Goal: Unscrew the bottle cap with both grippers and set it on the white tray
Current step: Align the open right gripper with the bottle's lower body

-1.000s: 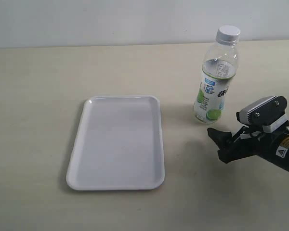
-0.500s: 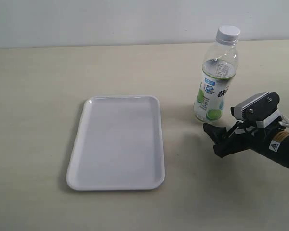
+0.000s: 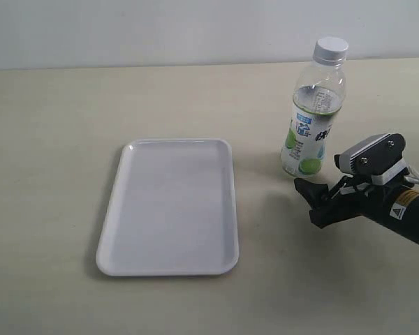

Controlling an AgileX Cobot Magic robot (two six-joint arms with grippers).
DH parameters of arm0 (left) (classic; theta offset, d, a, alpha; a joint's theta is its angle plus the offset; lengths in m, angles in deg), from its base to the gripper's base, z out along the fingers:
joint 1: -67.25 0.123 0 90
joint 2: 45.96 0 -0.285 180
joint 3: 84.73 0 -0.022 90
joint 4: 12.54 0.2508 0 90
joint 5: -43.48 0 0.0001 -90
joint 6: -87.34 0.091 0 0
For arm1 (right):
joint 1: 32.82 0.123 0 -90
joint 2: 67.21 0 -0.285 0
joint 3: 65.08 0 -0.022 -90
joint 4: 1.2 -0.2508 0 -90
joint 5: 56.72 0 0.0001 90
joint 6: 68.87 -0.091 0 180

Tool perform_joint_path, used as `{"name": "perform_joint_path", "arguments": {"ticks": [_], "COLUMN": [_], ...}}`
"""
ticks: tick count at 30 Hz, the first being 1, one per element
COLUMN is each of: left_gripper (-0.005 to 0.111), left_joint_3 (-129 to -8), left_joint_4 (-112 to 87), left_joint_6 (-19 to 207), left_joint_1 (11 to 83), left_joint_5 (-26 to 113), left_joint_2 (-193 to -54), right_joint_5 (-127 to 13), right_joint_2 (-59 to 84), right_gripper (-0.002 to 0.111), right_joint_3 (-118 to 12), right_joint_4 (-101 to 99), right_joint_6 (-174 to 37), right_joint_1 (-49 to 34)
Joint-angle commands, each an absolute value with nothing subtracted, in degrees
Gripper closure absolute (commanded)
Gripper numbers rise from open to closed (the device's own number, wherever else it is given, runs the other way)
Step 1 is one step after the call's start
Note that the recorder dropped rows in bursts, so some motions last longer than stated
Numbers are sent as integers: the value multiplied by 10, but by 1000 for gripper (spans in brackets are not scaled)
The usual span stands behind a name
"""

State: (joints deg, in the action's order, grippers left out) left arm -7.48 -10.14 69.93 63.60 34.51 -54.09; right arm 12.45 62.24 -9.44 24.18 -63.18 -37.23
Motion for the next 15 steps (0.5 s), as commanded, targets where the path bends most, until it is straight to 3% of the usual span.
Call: {"name": "perform_joint_path", "arguments": {"ticks": [1,15], "left_gripper": [104,104], "left_joint_3": [-75,-75], "left_joint_4": [-102,-102], "left_joint_6": [703,703], "left_joint_1": [633,633], "left_joint_5": [348,348], "left_joint_2": [-537,-537], "right_joint_5": [132,132], "right_joint_2": [624,624], "right_gripper": [28,28], "right_joint_3": [-96,-96], "right_joint_4": [257,259], "right_joint_6": [-630,-662], "right_joint_1": [-375,-375]}}
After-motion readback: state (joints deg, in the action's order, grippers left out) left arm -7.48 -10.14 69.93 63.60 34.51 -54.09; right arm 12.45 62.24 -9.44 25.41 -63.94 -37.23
